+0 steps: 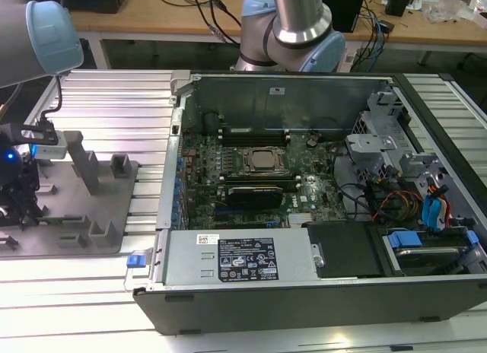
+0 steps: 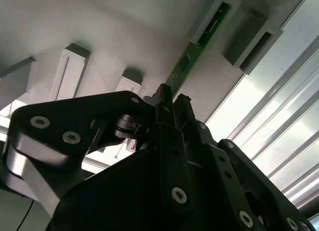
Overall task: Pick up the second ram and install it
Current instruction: 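Pick up the second ram and move it above second insertion slot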
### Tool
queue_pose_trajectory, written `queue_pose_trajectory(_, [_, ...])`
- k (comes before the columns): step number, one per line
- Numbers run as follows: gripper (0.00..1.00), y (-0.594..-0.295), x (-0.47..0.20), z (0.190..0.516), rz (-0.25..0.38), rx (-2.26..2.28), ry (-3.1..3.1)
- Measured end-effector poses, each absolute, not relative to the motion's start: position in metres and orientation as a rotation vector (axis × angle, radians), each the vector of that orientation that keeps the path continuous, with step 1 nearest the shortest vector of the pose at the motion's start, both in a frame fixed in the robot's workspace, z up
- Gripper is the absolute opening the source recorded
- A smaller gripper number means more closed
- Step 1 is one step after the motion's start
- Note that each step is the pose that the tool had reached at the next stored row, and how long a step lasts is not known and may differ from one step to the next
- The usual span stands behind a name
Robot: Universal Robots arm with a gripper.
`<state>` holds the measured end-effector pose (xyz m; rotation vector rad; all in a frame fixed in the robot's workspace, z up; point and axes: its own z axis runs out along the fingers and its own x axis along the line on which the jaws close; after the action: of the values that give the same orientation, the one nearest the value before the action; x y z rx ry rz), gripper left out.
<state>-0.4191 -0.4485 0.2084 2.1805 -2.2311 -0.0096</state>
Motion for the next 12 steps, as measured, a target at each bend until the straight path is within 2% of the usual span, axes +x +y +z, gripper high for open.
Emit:
queue_pose_trajectory(1, [0.20, -0.4485, -0.4192, 0.2084, -0.010, 2.180, -2.231])
queue_pose_trajectory(2, [0.13, -0.4485, -0.4192, 0.2084, -0.010, 2.180, -2.231])
queue_pose_trajectory(12, [0.09, -0.4485, -0.4195, 0.2084, -0.009, 2.186, -2.230])
